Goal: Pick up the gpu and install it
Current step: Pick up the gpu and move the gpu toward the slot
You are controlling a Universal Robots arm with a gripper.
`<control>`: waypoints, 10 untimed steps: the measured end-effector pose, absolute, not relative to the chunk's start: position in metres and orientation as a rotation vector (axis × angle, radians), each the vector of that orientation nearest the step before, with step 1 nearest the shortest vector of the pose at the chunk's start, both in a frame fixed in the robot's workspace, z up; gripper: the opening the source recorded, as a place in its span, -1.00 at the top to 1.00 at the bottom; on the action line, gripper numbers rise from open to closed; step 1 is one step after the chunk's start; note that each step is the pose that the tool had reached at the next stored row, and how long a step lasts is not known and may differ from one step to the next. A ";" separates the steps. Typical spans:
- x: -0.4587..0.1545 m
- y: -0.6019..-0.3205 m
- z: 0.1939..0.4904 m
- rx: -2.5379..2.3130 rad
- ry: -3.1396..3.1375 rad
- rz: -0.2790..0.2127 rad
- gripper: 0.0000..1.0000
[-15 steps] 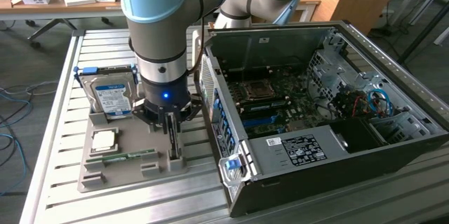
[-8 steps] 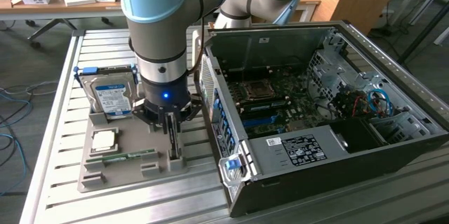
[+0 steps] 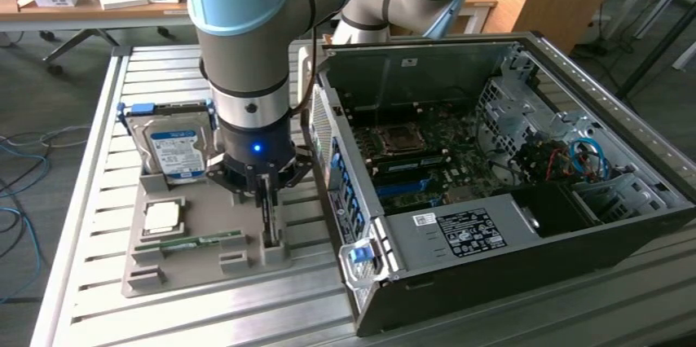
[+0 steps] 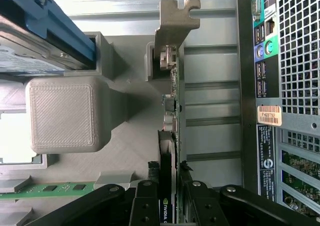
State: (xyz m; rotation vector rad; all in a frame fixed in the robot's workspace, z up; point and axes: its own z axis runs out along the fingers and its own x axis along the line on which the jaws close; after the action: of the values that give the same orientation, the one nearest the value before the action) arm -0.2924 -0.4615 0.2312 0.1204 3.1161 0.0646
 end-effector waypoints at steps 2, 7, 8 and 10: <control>-0.292 -0.461 0.231 0.120 3.116 0.065 0.47; -0.292 -0.461 0.231 0.120 3.116 0.065 0.47; -0.292 -0.461 0.231 0.120 3.116 0.065 0.47; -0.292 -0.461 0.231 0.111 3.116 0.065 0.47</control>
State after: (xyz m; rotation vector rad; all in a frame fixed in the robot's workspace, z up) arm -0.2924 -0.4615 0.2312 0.1111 3.1164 0.0646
